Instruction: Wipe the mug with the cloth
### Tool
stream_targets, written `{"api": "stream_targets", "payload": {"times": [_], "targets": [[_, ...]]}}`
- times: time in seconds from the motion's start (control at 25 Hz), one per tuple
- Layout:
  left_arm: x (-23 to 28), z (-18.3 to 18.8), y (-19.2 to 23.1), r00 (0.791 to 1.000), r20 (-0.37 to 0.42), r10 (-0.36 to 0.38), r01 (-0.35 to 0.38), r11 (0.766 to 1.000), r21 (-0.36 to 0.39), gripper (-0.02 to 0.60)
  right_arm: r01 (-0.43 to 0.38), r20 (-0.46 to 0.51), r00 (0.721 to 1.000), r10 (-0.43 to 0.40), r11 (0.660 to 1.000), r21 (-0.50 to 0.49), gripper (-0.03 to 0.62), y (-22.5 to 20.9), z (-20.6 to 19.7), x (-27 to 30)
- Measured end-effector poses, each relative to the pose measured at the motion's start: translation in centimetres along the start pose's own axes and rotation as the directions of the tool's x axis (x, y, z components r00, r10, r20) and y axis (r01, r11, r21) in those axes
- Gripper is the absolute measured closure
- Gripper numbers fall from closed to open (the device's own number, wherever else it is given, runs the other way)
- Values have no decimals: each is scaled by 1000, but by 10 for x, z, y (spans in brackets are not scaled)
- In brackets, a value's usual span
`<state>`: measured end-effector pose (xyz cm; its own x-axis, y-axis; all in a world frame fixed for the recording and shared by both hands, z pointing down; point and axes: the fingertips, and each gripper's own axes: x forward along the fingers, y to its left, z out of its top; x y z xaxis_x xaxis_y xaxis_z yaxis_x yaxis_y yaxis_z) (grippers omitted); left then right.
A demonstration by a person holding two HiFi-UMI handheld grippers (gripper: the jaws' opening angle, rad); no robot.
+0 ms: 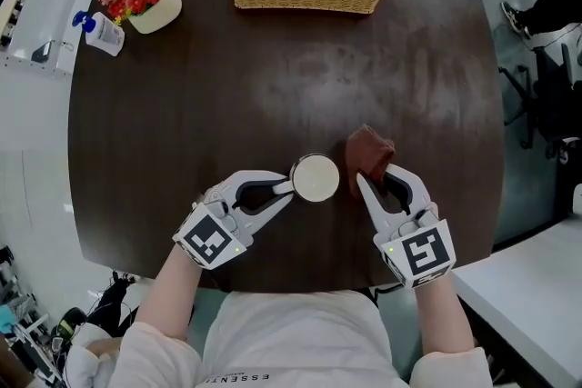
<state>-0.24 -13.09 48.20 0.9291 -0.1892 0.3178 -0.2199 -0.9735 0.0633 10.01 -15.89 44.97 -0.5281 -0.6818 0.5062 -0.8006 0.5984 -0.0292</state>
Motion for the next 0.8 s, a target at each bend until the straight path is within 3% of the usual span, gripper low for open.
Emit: {"api": "stream_targets", "payload": {"times": [0.16, 0.44, 0.6, 0.8], "targets": [[0, 2, 4, 1000, 7, -6, 6, 1000, 20, 514, 5, -19, 1000, -5, 1000, 5, 510, -1, -4, 0], [-3, -14, 4, 998, -62, 17, -15, 999, 30, 514, 3, -31, 1000, -3, 1000, 14, 510, 9, -5, -1], [-8, -11, 12, 996, -34, 79, -78, 997, 28, 471, 18, -33, 999, -18, 1000, 19, 510, 13, 0, -6], [-30, 22, 16, 987, 42, 154, -155, 987, 33, 469, 72, -25, 997, -72, 997, 33, 510, 17, 8, -16]]}}
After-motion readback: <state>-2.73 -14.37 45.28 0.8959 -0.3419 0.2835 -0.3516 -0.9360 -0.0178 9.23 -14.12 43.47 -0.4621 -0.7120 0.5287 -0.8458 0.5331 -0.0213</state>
